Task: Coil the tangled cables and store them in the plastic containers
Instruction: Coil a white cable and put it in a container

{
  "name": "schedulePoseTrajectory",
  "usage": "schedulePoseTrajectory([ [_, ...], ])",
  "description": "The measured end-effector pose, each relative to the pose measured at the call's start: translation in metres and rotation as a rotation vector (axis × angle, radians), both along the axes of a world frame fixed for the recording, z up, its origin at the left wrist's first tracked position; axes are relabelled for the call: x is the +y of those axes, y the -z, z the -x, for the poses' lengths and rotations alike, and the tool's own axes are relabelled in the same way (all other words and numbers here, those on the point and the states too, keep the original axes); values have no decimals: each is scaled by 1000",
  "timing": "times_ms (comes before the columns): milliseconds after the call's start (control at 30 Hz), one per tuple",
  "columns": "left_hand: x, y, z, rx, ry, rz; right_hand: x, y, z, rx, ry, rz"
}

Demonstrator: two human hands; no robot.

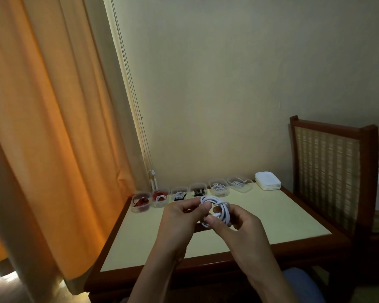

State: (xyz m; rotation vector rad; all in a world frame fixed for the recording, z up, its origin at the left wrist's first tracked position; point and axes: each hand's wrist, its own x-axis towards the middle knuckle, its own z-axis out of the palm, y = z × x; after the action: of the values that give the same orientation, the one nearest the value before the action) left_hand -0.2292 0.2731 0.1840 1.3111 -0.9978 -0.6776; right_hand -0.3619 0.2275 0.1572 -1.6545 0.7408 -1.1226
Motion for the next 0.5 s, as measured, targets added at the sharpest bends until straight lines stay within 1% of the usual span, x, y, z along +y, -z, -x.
schedulePoseTrajectory([
  [167,1,-1,-2,13,46,-6,4,-1,-5,-38,-72,-67],
  [267,0,0,-2,-20,56,-21,2,-1,-4,-86,-97,-126],
  [333,0,0,-3,-32,50,-27,0,-1,-2,-116,-62,-160],
  [400,0,-1,-6,-6,37,-31,-4,-1,0,-130,5,-185],
  [433,1,-1,-7,15,35,-33,-6,0,2,-111,50,-172],
  [500,2,-1,-7,71,49,-34,-10,3,2,-19,159,-63],
])
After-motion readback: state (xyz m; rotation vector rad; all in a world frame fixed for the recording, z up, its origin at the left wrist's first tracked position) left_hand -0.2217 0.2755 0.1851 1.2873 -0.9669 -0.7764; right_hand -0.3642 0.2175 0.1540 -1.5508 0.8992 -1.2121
